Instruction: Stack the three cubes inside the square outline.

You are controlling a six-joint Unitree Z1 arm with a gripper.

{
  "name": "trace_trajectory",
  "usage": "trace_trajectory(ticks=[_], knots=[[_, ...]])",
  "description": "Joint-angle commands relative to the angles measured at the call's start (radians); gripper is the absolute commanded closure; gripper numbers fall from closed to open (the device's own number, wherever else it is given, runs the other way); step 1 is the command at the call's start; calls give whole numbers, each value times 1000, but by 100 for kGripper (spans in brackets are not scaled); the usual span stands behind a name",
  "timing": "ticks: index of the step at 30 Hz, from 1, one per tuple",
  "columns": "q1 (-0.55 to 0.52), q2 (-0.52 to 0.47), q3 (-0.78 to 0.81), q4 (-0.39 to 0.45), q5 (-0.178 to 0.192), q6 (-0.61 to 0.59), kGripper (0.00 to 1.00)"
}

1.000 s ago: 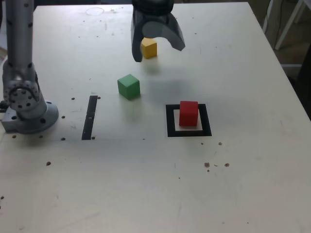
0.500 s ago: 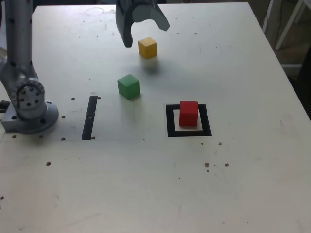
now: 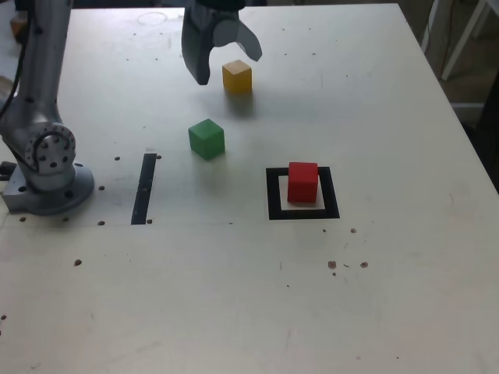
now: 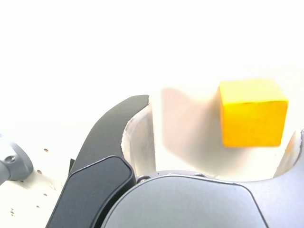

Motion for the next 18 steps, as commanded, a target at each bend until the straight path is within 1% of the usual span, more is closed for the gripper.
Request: trace_trajectory(ticks=[1,6,12,18], knots=[[6,31,-26,0,-5,9,1],[7,81,-73,6,-9,17,2],[7,116,-132,25,-9,21,4],[7,161,-199,81,-14,32,12]])
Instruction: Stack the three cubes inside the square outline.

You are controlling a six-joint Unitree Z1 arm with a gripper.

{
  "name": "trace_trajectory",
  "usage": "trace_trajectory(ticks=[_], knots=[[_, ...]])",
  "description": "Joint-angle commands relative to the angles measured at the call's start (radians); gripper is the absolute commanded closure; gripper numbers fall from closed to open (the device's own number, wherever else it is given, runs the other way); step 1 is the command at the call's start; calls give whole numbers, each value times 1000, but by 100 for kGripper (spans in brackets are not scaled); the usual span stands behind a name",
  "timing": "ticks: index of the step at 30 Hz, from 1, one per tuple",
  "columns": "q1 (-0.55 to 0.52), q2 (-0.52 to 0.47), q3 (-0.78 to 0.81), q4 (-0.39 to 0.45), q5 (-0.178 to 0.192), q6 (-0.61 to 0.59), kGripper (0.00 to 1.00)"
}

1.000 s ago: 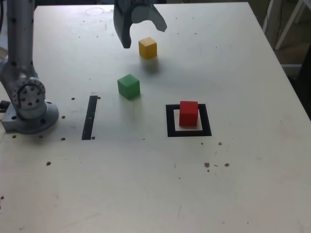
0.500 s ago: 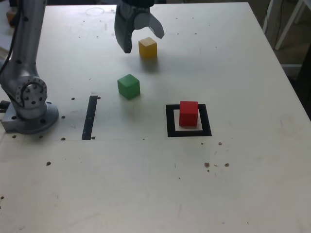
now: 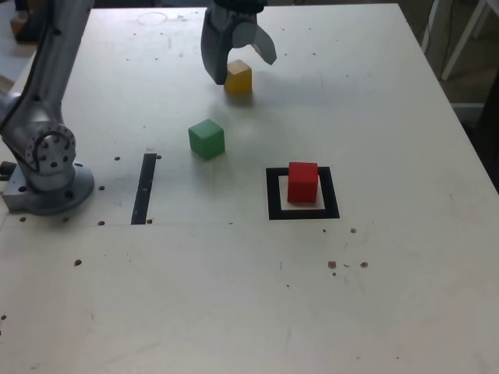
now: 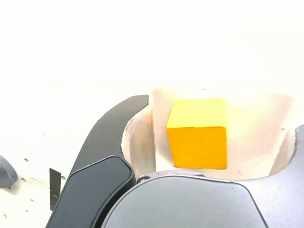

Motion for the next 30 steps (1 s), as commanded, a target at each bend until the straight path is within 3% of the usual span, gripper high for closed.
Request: trace_trajectory(ticks=[1,7,15,30], knots=[[1,19,-13,17,-5,5,14],[1,45,-34,41,-15,13,30],[-3,50,-44,35,-9,46,68],[-16,45,-32,36,-22,67,69]])
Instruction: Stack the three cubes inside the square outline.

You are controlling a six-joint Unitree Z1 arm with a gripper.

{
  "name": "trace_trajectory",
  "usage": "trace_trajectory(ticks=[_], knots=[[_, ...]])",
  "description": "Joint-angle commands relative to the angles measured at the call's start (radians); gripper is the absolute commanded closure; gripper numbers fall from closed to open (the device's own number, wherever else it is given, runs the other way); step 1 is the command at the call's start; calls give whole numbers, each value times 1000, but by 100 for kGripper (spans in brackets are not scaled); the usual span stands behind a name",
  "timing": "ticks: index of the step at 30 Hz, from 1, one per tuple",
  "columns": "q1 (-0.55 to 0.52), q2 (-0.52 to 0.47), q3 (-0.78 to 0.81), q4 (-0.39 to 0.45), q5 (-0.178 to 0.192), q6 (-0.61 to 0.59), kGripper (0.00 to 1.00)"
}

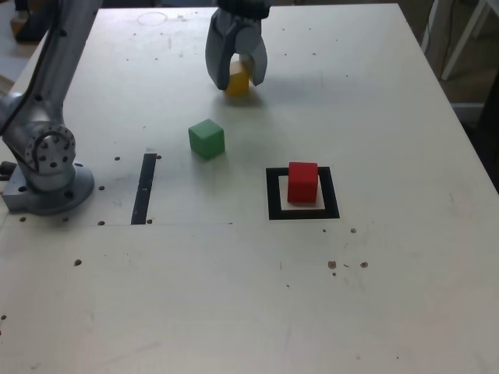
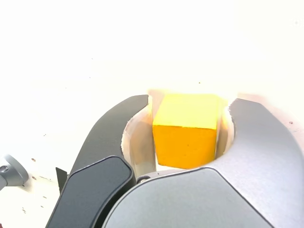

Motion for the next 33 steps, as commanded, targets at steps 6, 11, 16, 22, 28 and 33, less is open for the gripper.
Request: trace_trajectory(ticks=[6,11,16,22,28,33], knots=[[-30,-34,26,2,5,10,69],[-86,-96,56,5,10,5,69],[-168,-162,67,43,13,-14,69],[-307,-222,42,133,16,-46,69],[-447,-238,17,194,-7,-107,69],[-545,-231,-5,217,-34,-160,69]])
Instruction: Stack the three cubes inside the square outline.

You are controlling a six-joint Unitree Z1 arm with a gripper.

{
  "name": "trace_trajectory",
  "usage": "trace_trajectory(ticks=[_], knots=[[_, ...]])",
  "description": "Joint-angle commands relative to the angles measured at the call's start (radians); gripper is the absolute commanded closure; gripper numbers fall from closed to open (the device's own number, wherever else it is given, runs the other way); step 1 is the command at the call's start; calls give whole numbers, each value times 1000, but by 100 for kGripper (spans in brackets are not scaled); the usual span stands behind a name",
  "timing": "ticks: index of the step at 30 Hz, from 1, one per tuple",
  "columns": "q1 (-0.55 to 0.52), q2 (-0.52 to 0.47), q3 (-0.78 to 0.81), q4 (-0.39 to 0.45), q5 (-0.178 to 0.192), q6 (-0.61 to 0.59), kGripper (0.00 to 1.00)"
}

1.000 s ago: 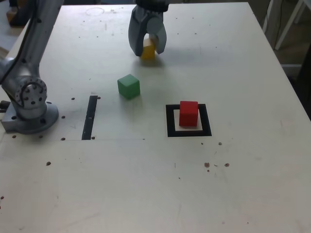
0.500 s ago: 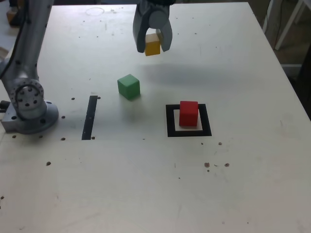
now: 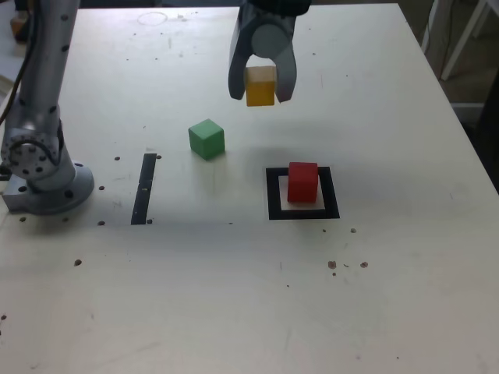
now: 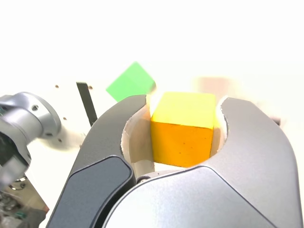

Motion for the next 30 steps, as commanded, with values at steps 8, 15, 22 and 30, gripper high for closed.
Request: trace_trajectory(ticks=[8,15,22,30], knots=[[-129,24,-71,32,-40,-58,69],[-188,63,-109,37,-71,-83,69],[-214,111,-121,28,-81,-92,69],[-225,152,-141,21,-93,-95,69]])
